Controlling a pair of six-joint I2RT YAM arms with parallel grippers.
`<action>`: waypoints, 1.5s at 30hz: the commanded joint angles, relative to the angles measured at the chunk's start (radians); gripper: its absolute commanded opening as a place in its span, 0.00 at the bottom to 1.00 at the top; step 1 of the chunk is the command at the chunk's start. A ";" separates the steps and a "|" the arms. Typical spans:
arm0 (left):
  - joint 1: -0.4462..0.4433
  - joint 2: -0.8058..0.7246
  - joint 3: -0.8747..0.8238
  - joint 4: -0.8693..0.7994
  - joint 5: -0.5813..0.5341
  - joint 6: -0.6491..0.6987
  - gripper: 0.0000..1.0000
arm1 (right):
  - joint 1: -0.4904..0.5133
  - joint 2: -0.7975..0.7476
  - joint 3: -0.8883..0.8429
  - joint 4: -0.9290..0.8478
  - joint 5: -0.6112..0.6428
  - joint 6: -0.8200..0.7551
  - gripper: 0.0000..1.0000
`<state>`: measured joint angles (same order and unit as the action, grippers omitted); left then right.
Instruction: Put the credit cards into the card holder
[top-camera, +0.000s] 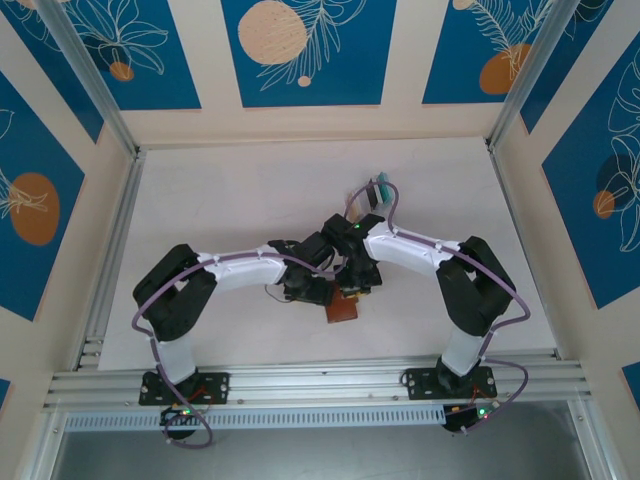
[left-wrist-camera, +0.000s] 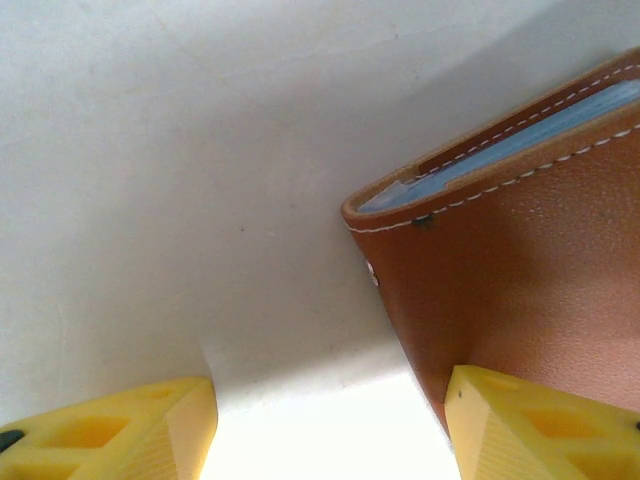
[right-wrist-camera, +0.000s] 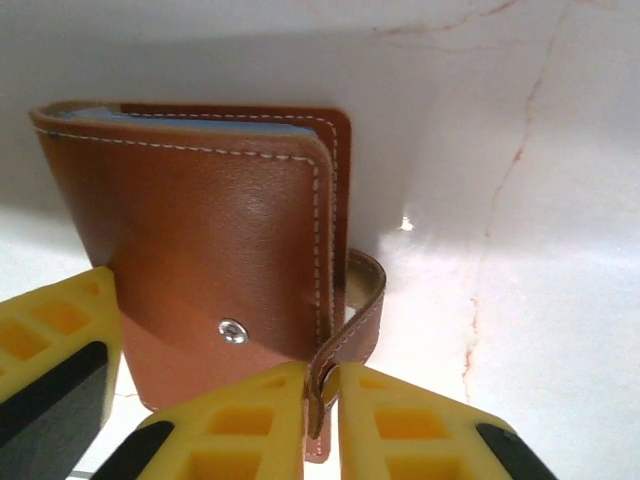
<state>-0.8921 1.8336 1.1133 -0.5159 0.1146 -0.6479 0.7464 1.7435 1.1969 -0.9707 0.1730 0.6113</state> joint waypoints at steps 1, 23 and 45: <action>-0.015 0.123 -0.033 0.191 0.043 0.004 0.62 | 0.002 -0.042 -0.012 -0.039 0.015 0.020 0.15; -0.021 0.166 -0.004 0.180 0.043 0.007 0.61 | -0.151 -0.128 -0.135 0.064 -0.206 -0.018 0.10; -0.039 0.178 0.036 0.128 -0.010 0.020 0.60 | -0.170 -0.122 -0.137 0.185 -0.447 -0.094 0.00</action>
<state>-0.9001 1.8767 1.1782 -0.5892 0.1001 -0.6445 0.5781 1.6070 1.0485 -0.8036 -0.1921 0.5396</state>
